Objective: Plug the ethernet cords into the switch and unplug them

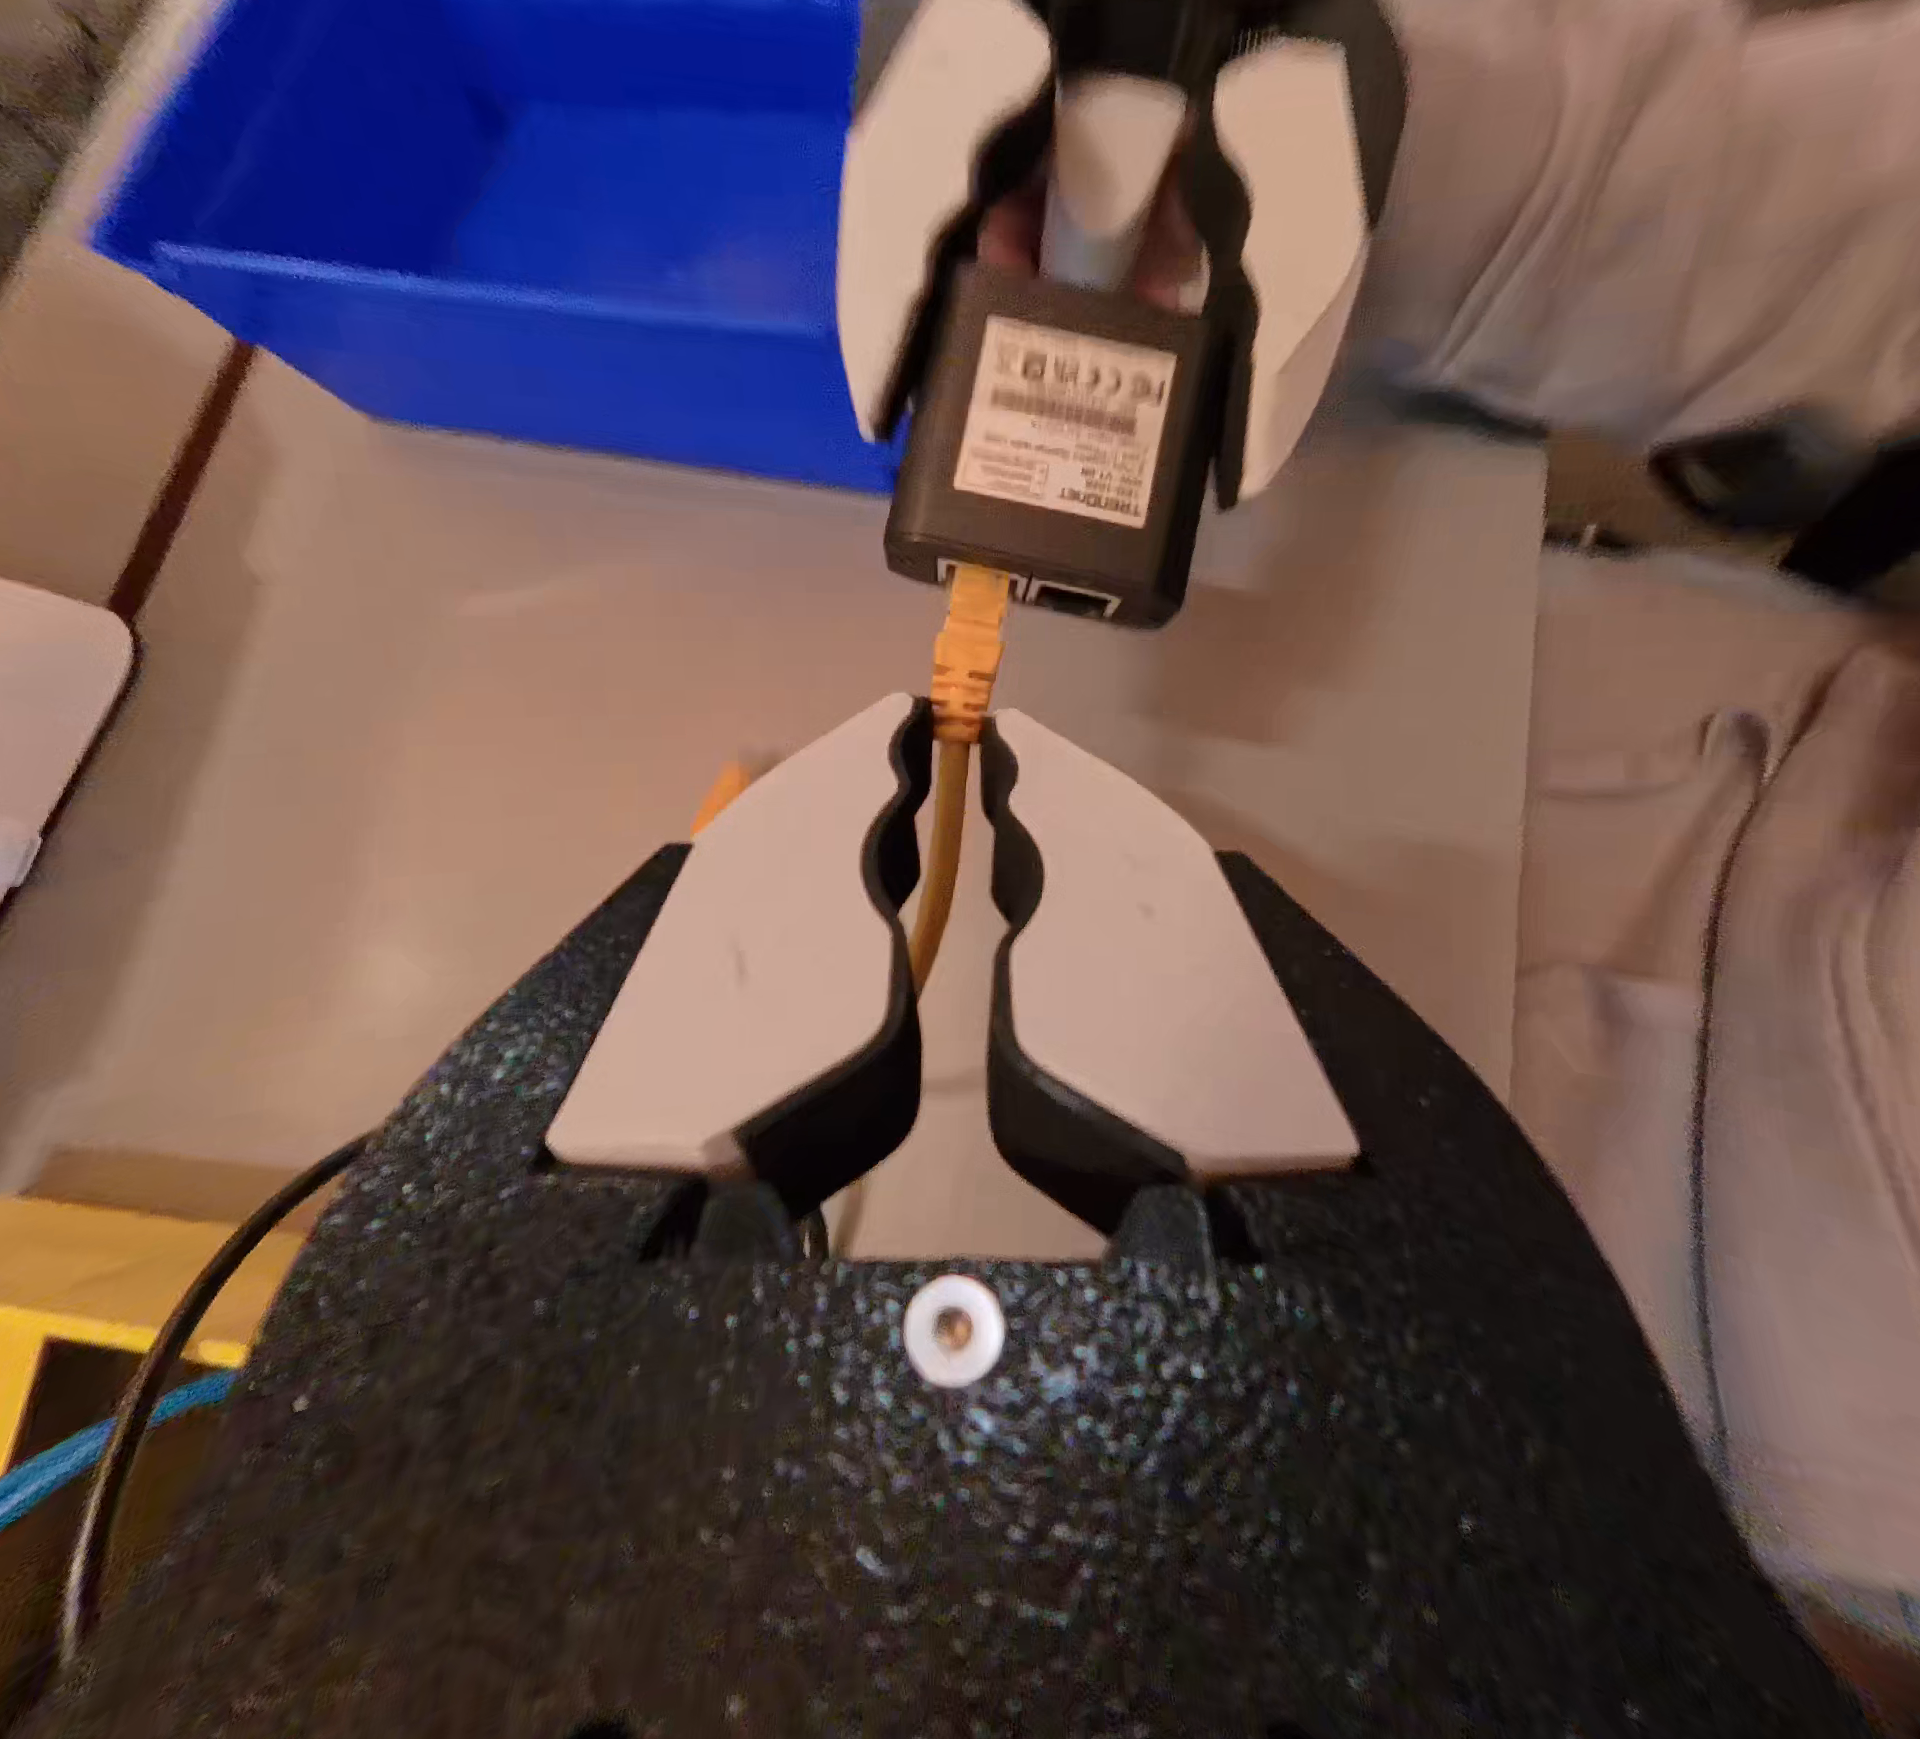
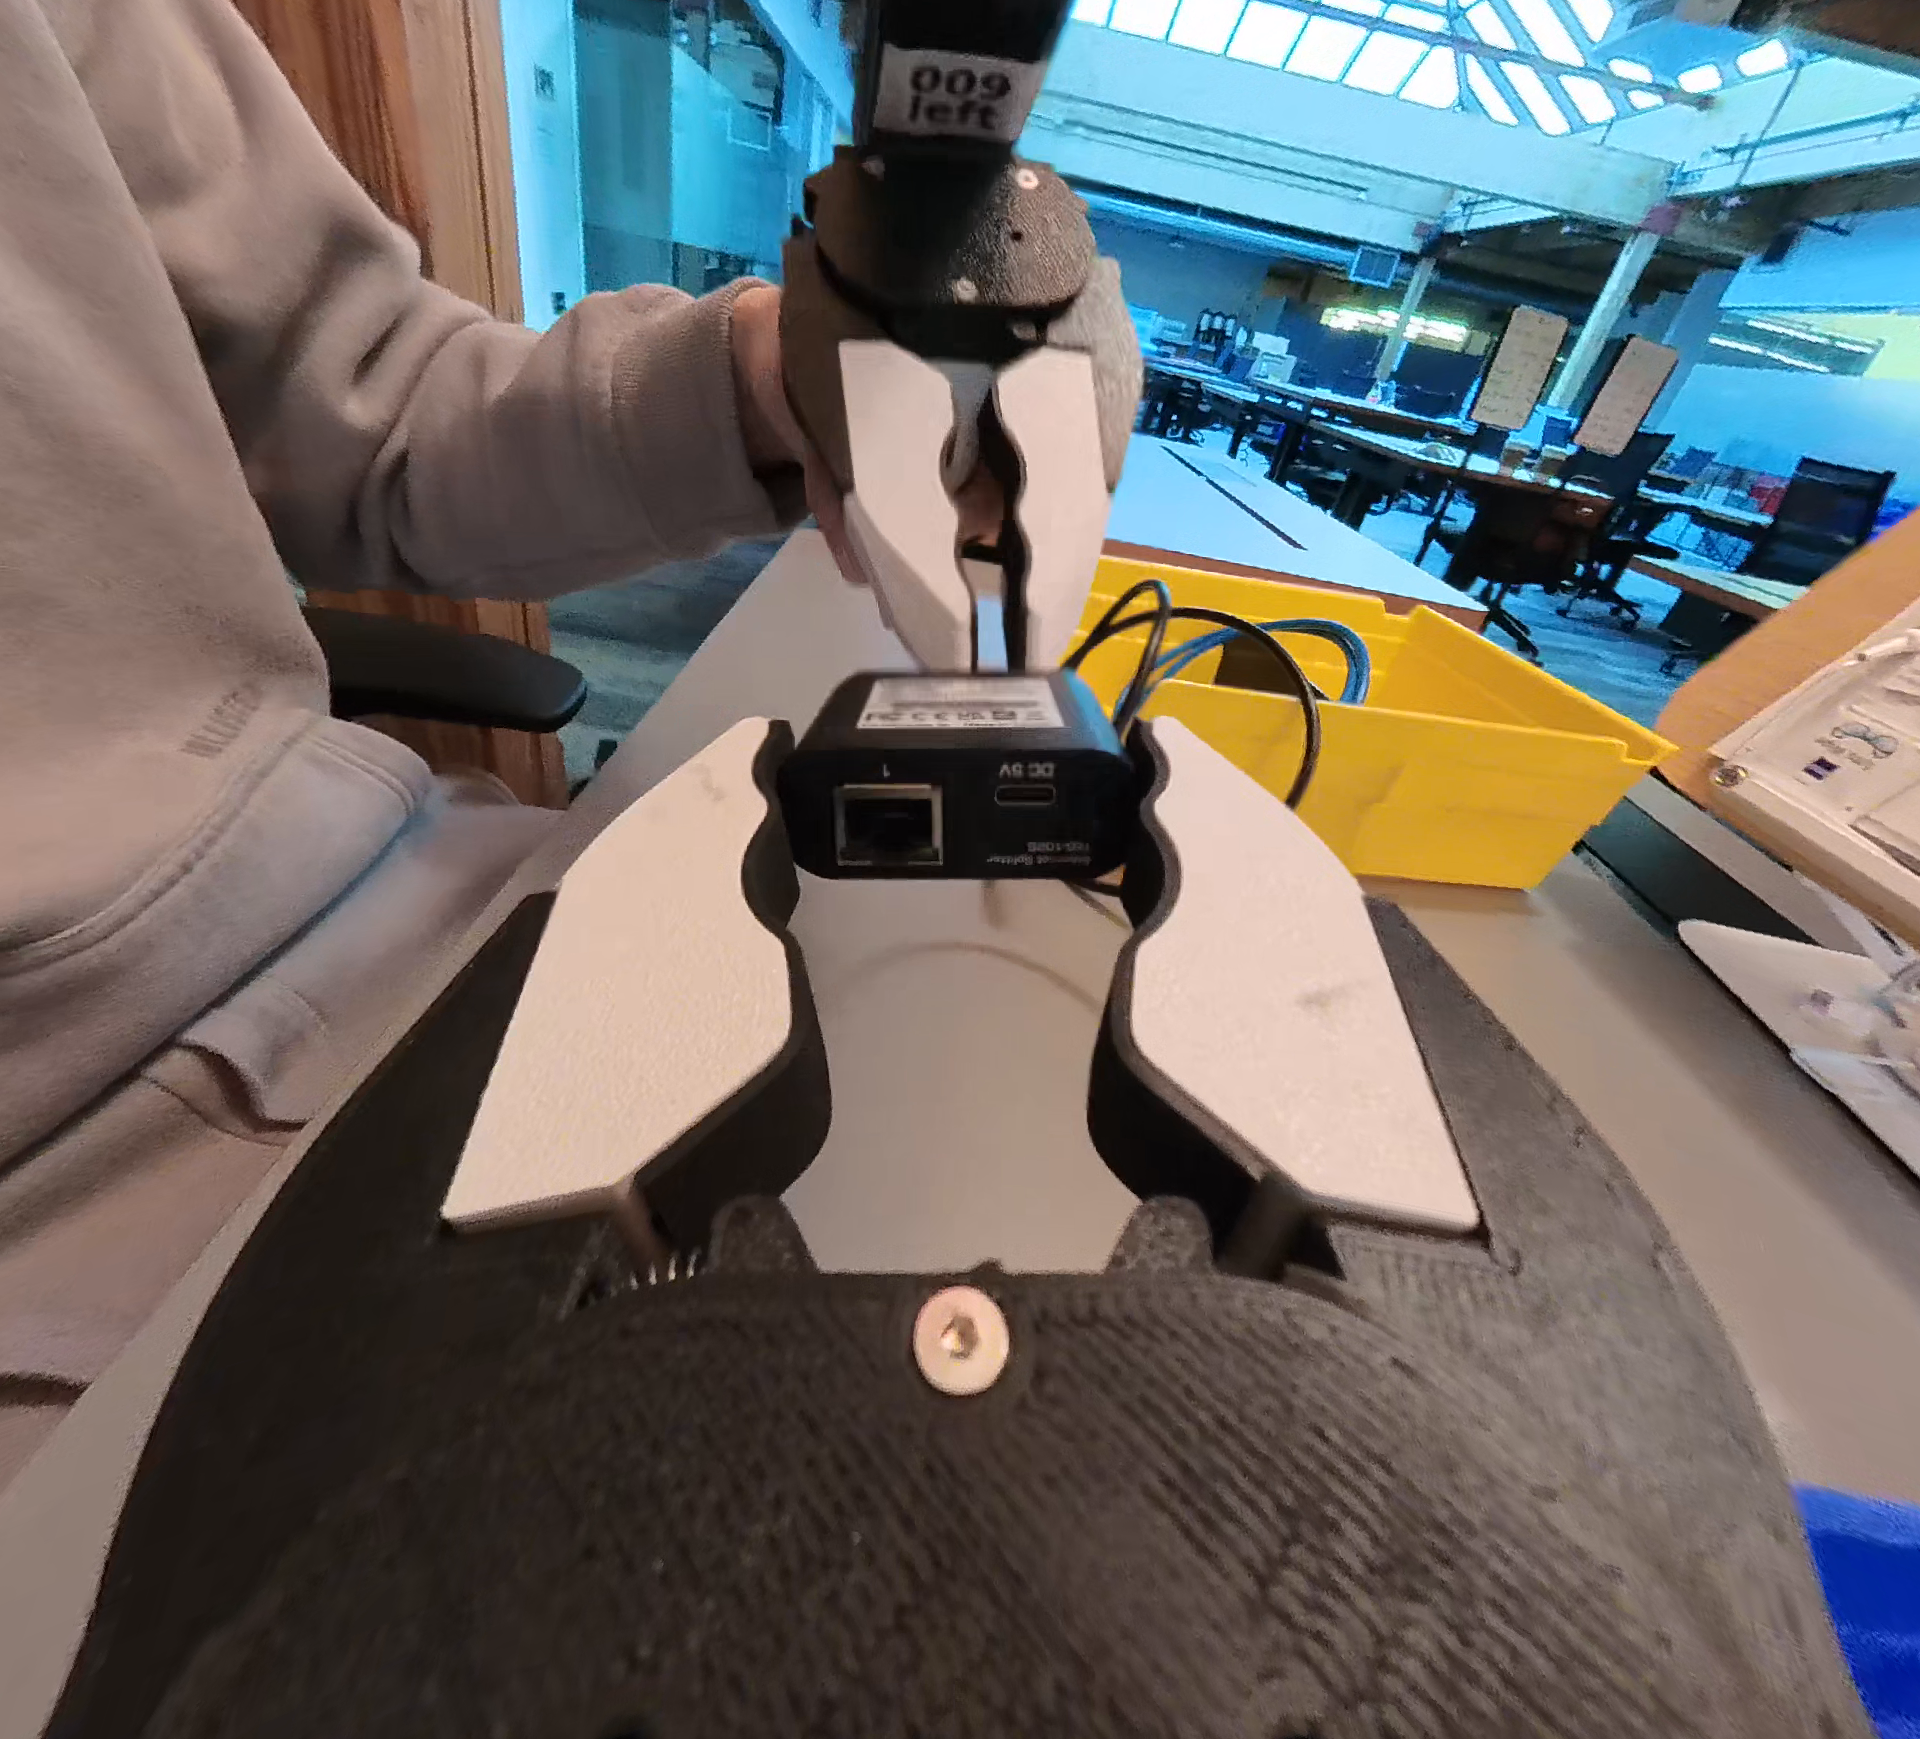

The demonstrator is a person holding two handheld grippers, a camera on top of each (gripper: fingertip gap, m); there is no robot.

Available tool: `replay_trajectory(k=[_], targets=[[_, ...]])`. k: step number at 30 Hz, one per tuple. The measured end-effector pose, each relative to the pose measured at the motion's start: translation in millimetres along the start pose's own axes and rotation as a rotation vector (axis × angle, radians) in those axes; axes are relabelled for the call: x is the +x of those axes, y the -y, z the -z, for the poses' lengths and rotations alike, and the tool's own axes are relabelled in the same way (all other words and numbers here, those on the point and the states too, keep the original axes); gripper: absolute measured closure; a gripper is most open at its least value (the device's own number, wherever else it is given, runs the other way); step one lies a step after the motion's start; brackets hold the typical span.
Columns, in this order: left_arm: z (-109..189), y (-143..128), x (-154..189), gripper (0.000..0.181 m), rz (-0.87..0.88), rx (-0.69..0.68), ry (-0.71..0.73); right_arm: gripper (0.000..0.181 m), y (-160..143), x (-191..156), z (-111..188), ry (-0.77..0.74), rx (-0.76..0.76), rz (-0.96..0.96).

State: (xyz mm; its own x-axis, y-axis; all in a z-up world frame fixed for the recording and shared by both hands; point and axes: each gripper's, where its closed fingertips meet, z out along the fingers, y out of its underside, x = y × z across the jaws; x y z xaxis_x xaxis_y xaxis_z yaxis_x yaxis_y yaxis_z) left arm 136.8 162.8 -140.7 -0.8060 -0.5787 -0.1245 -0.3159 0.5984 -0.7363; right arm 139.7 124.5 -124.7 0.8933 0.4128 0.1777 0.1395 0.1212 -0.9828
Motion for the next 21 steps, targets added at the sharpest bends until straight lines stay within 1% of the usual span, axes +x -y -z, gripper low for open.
replay_trajectory(k=[2, 5, 6, 8, 10, 12, 14, 15, 17, 21], targets=[[8.5, 13.3, -3.3, 0.174, 0.033, 0.113, -0.013, 0.119, -4.9, 4.5, 1.4, -0.022, 0.006, -0.011], [11.2, 16.8, -7.0, 0.174, 0.054, 0.176, -0.012, 0.119, -15.6, 7.7, -3.5, -0.035, -0.014, -0.028], [10.8, 13.7, -7.8, 0.174, 0.049, 0.17, -0.003, 0.119, -16.5, 7.7, -4.7, -0.033, -0.012, -0.031], [10.5, 9.1, -9.2, 0.174, 0.045, 0.171, 0.018, 0.12, -7.9, 8.9, -5.6, -0.041, 0.045, -0.041], [8.9, 6.2, -9.2, 0.174, 0.054, 0.178, 0.018, 0.119, -12.8, 8.4, -6.8, -0.041, 0.0, -0.022], [10.4, 9.5, -6.3, 0.174, 0.063, 0.229, -0.016, 0.119, -15.7, 6.5, -6.5, -0.025, -0.009, -0.039], [9.5, 7.1, -8.0, 0.174, 0.056, 0.212, -0.016, 0.12, -23.2, 7.7, -9.3, -0.044, -0.053, -0.026], [10.4, 9.5, -5.7, 0.173, 0.048, 0.229, -0.032, 0.12, -27.6, 6.4, -10.4, -0.034, -0.073, -0.028], [13.2, 13.4, -5.8, 0.173, 0.064, 0.256, -0.047, 0.12, -25.7, 6.6, -12.2, -0.044, -0.04, -0.027], [9.8, 0.2, -9.5, 0.173, 0.037, 0.19, -0.017, 0.12, -29.3, 7.9, -14.7, -0.039, -0.056, -0.044]])
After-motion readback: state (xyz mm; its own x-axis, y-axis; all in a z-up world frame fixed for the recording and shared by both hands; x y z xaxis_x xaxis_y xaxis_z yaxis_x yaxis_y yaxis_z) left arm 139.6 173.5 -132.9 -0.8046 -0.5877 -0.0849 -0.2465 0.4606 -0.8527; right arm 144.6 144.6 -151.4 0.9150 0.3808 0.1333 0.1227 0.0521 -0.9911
